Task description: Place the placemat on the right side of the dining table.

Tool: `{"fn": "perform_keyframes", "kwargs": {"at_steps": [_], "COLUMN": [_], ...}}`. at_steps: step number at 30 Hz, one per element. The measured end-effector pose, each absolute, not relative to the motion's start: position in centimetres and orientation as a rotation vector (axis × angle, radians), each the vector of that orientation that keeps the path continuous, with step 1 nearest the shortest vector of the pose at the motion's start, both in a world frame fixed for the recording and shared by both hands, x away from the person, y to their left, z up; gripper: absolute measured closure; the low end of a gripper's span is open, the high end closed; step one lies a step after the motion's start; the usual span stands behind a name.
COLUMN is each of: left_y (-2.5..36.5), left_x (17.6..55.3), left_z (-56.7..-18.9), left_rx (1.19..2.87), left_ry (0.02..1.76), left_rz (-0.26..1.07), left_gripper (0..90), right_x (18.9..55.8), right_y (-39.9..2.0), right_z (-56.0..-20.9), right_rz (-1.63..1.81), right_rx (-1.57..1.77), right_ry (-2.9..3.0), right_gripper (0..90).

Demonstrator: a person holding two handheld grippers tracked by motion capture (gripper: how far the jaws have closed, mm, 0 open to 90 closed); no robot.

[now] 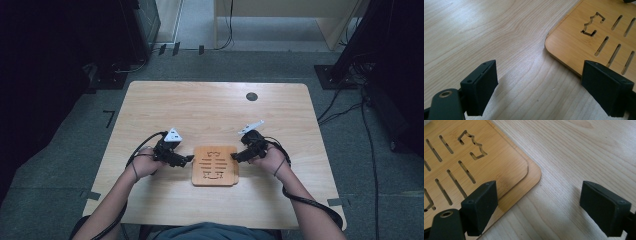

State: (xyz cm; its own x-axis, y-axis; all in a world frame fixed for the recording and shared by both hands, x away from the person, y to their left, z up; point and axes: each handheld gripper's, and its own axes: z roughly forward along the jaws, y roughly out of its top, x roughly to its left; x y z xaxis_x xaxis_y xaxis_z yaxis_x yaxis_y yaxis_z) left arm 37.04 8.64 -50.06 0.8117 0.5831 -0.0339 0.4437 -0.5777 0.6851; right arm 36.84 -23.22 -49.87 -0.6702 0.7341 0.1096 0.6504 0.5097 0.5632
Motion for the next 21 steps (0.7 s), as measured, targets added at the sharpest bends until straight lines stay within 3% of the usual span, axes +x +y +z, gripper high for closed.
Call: {"fn": "perform_keyframes", "kwargs": {"at_steps": [21], "left_y": [8.8], "left_x": [36.6], "left_z": [-50.2], "left_rx": [2.286], "left_ry": [0.757], "left_rz": [0.251], "left_gripper": [13.0], "right_x": [37.3], "right_y": [-21.8], "right_z": [-49.9], "right_rz": [0.885], "right_rx": [1.188], "right_ry": [2.609], "right_gripper": [14.6]}}
